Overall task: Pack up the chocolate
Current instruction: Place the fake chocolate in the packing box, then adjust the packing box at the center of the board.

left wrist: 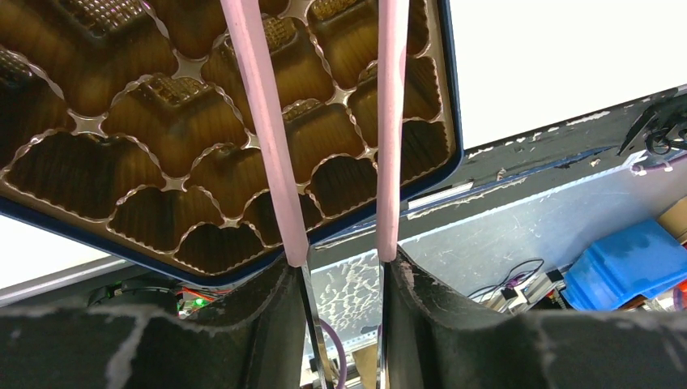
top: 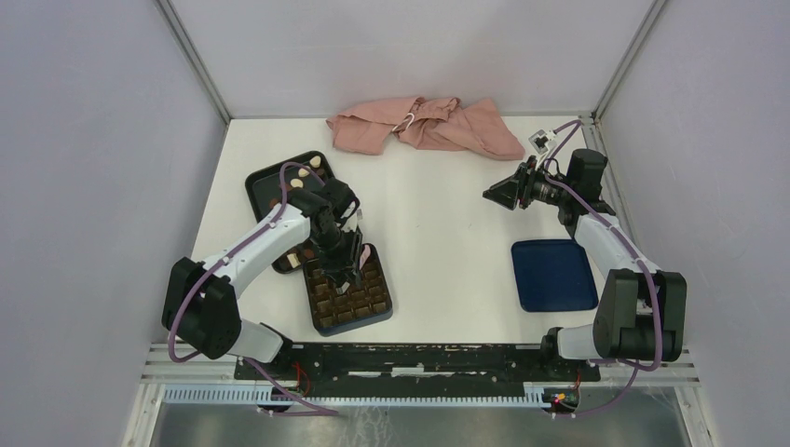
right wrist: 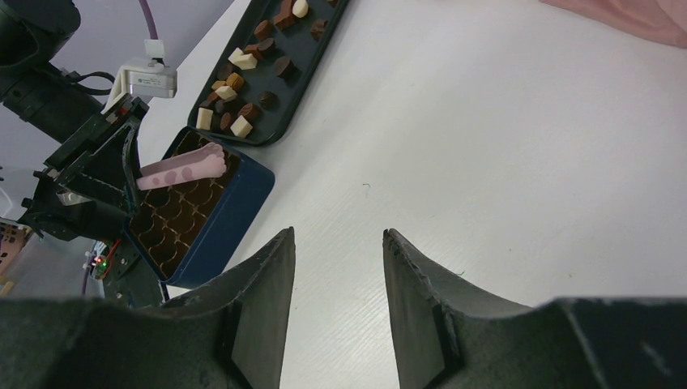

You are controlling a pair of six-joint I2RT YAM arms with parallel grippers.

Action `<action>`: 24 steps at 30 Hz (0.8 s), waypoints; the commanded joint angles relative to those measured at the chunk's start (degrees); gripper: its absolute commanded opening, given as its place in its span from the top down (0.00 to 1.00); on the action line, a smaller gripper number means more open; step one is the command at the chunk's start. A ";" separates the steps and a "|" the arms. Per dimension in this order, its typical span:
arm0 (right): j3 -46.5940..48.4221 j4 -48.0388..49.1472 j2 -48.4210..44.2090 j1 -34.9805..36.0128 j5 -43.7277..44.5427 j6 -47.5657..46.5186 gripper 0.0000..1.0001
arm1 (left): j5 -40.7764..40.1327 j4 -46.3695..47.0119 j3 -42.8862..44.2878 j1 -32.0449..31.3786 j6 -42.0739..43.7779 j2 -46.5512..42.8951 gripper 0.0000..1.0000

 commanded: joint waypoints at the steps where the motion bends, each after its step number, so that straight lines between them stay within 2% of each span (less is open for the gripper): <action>1: -0.05 1.20 -1.48 0.05 -0.18 -1.47 0.50 | -0.04 0.59 2.97 -0.24 -0.73 -0.50 0.60; 8: 1.31 -5.67 -2.67 3.96 -0.01 -10.73 0.50 | 2.31 2.35 8.38 -0.05 -1.99 -2.35 0.64; 12: 2.46 -11.59 -2.97 10.31 1.02 -18.18 0.50 | 2.92 4.84 9.13 1.28 -2.43 -3.46 0.67; 14: 1.50 -11.39 -3.40 15.19 1.98 -18.56 0.50 | 1.05 6.54 9.12 2.70 -2.46 -4.00 0.70; 20: 0.25 -7.23 -0.78 32.25 11.58 -11.39 0.51 | -9.73 13.40 14.11 4.30 -2.77 -6.46 0.73; 24: 3.38 -2.44 4.30 39.74 18.11 -1.01 0.51 | -12.68 17.27 12.62 4.35 -3.64 -8.85 0.73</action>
